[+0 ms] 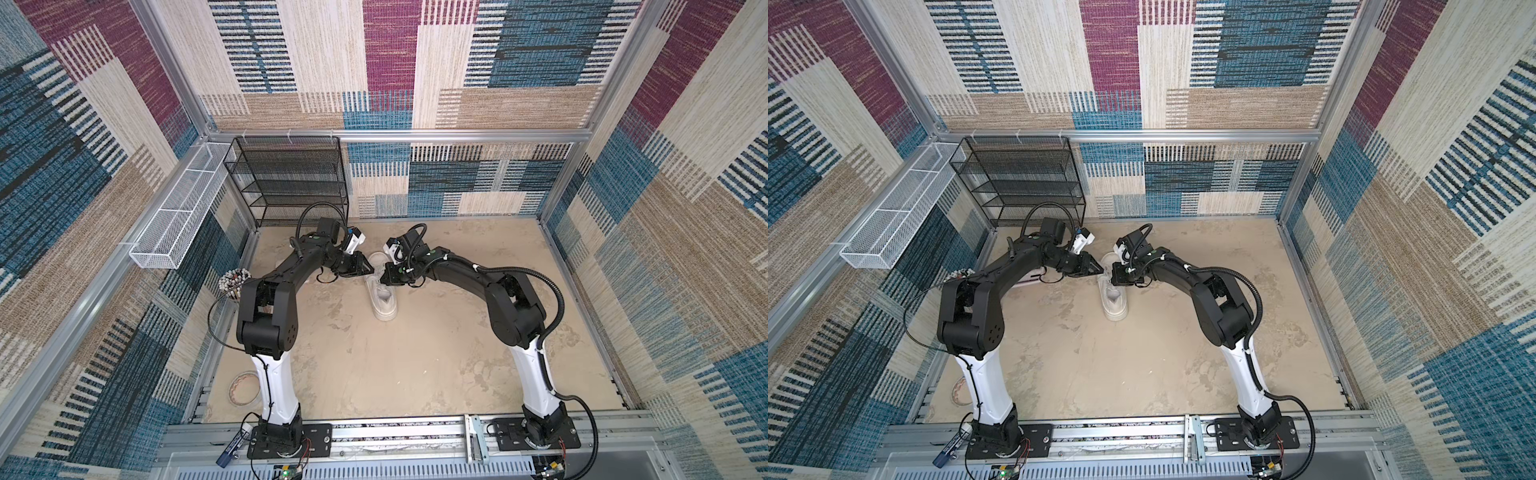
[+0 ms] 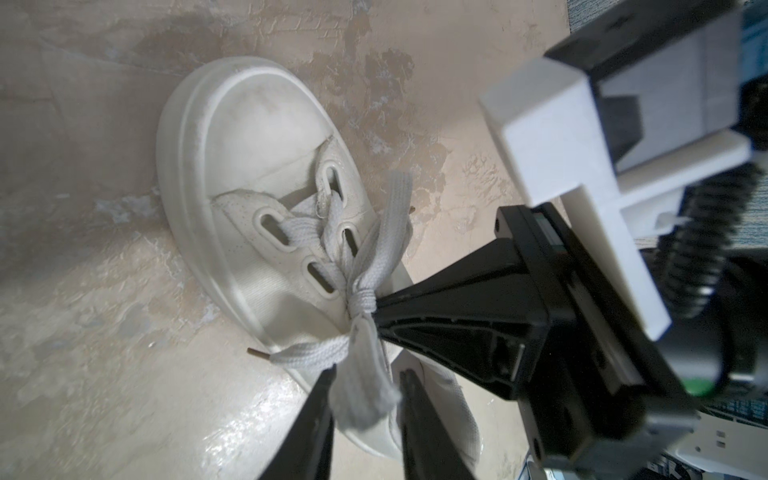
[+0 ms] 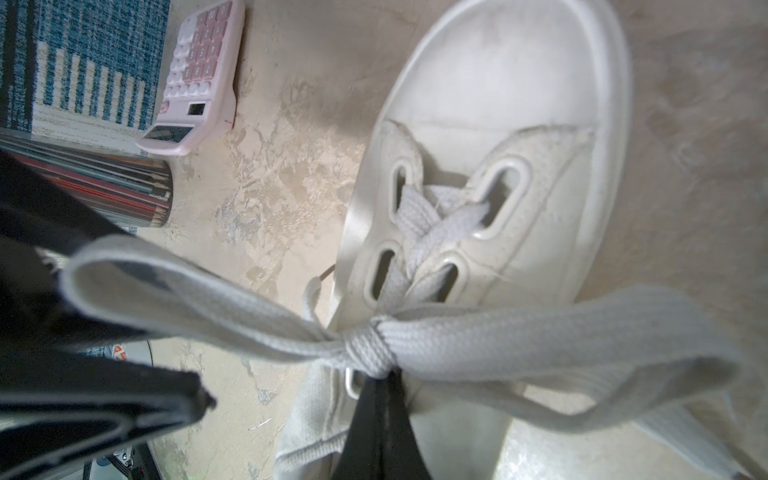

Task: Tie the shoes

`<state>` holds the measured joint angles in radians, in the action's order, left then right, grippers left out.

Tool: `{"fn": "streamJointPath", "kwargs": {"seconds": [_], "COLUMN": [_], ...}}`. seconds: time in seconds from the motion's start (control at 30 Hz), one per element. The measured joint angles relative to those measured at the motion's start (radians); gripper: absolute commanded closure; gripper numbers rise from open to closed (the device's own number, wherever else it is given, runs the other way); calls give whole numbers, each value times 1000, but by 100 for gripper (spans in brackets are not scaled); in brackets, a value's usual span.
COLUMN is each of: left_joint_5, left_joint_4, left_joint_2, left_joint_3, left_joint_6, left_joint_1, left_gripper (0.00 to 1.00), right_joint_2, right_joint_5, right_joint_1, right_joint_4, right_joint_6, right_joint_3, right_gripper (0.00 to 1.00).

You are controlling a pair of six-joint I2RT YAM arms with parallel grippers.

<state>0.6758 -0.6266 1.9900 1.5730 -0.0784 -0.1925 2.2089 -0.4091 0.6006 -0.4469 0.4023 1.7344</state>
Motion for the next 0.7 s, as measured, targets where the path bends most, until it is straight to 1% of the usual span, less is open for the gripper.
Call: {"fn": "streamJointPath", "kwargs": {"seconds": [0.07,0.1,0.13,0.17,0.4,0.7], "left_joint_5": [1,2,2,3,-4,-43], "left_joint_4": [1,2,2,2,-5,-116], "left_joint_2": [0,0,0,0,0,-12], "left_joint_3": [3,4,5,6,11,60], "left_joint_6": [0,0,0,0,4,54], "left_joint_1": [0,0,0,0,0,17], "left_gripper": [87,94,98,100,100,100], "right_joint_2": [0,0,0,0,1,1], "right_joint_5": [0,0,-1,-2,-7,-10], "right_joint_1": [0,0,-1,-1,-3,-7], "right_joint_4": [0,0,0,0,0,2], "right_joint_6": [0,0,0,0,0,0], "right_joint_3": [0,0,0,0,0,-2], "right_gripper": [99,99,99,99,99,99]}}
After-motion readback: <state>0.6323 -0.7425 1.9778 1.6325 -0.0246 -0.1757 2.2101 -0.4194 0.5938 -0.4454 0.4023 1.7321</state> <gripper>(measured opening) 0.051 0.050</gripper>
